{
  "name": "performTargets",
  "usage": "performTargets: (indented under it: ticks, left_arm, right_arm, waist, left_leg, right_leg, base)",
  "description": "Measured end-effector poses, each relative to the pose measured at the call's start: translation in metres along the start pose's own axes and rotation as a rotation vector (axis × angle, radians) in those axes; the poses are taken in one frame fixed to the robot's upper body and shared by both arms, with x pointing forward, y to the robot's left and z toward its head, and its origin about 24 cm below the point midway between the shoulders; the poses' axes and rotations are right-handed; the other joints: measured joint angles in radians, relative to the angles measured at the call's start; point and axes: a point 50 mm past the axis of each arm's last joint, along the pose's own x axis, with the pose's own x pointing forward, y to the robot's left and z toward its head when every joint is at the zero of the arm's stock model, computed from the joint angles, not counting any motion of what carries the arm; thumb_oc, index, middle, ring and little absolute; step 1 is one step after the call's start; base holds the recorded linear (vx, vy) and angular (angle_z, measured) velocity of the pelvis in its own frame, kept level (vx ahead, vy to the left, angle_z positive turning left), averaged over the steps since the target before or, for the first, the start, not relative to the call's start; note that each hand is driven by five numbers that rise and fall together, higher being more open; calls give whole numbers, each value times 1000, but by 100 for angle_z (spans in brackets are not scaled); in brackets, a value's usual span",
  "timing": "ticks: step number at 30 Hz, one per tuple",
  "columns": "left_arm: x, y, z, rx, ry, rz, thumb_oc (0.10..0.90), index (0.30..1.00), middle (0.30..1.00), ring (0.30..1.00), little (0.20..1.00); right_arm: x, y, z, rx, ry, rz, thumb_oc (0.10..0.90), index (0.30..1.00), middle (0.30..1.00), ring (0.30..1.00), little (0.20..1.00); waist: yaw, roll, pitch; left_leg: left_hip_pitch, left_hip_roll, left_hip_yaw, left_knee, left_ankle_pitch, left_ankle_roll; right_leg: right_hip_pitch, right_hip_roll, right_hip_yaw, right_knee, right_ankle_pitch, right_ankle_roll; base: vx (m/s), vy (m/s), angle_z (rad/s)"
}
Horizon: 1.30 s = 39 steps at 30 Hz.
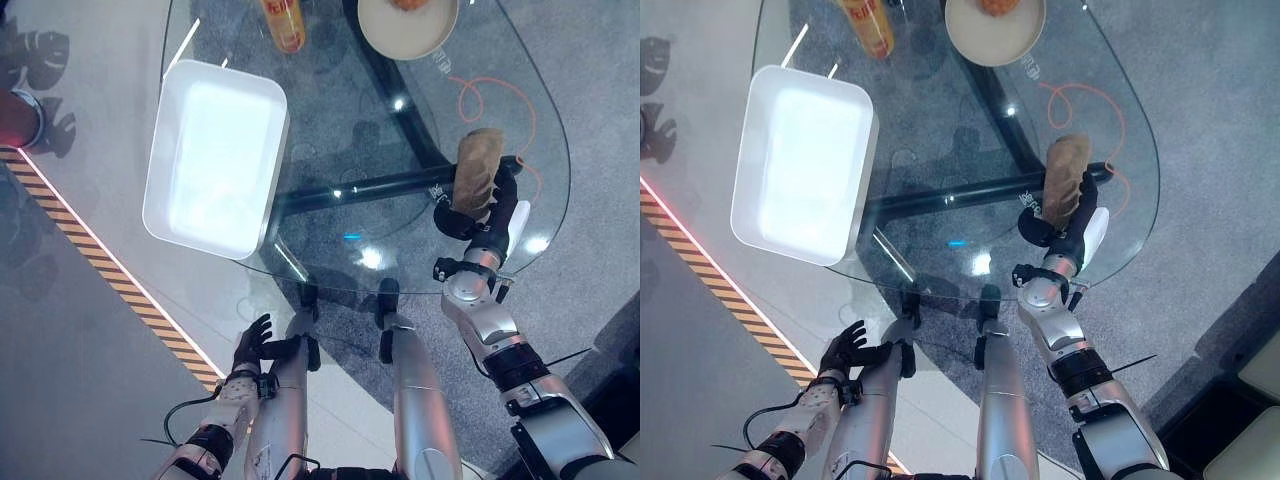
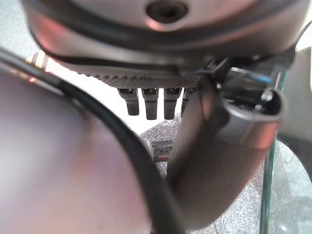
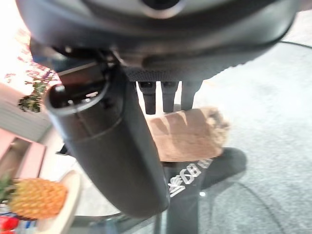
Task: Wipe the table with a cloth and put it in the basket.
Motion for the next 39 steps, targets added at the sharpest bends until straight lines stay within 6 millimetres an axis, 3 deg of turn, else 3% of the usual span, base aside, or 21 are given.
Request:
performTargets:
  ticks: [14, 39]
  left_arm:
    - [1, -3, 19, -72, -57, -8, 800, 900, 900, 900, 900]
    - [2, -2, 26, -67, -81, -1, 800, 900, 900, 900, 900]
  right_arm:
    - [7, -2, 7, 26, 66, -135, 800, 900, 900, 900, 900]
    - [18, 4, 38, 138, 20, -151, 800, 900, 900, 900, 900]
  waist:
    - [0, -3, 2]
    - [3, -3, 2]
  left_leg:
    - [-117, -5, -3, 31, 4, 5]
    - [-168, -7, -17, 41, 6, 6]
  right_leg:
    - [-111, -5, 2, 24, 1, 1]
    - [-159, -6, 0, 39, 4, 1]
  base:
    - [0, 0, 0]
    - [0, 0, 0]
